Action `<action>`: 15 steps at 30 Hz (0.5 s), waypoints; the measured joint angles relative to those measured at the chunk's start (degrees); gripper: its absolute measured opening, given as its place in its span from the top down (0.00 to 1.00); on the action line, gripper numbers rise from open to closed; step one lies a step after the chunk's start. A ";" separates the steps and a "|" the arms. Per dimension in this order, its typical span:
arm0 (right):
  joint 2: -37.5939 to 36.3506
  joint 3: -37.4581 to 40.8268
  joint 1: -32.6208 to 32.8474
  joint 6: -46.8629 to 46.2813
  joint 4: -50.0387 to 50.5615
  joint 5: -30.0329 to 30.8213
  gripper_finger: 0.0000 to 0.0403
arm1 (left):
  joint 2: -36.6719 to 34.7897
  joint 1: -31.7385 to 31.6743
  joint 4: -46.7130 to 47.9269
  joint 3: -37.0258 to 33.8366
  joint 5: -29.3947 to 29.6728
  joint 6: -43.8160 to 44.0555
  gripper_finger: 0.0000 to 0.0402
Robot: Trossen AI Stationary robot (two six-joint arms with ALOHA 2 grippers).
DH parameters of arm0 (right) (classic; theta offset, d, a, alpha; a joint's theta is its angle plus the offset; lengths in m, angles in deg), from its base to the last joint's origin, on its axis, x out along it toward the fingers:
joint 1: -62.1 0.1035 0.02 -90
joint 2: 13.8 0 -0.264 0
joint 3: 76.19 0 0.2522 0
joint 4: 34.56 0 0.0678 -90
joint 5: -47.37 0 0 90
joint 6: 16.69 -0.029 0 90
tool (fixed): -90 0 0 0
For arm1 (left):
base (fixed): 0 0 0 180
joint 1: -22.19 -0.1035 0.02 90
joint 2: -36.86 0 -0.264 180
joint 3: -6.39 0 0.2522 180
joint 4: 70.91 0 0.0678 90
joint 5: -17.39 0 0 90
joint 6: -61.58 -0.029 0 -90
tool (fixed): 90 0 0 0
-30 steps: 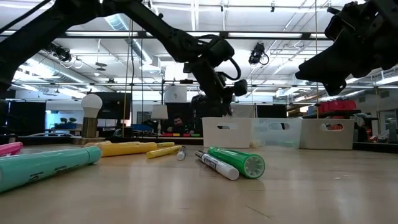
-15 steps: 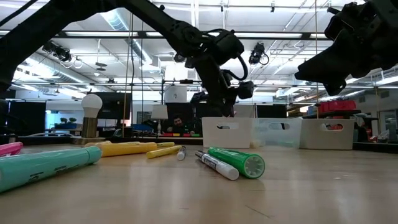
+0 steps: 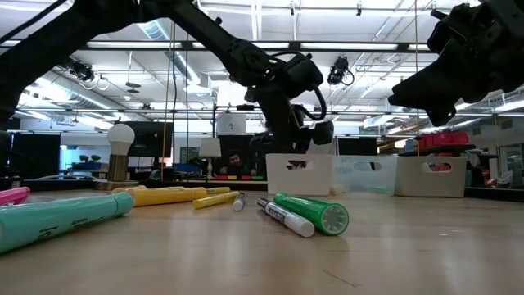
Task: Pick & Place Markers
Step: Put the orange marker pen into the white bin, then put the yellow pen into the gray bin
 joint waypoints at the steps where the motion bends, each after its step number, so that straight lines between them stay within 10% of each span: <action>1: 0.00 0.00 0.00 0.00 0.13 0.00 0.76 | 0.35 0.00 -0.50 0.00 0.06 0.03 0.89; 15: 0.00 0.00 0.00 0.00 0.56 0.00 0.76 | 1.57 -0.26 -0.68 0.04 -2.06 0.42 0.77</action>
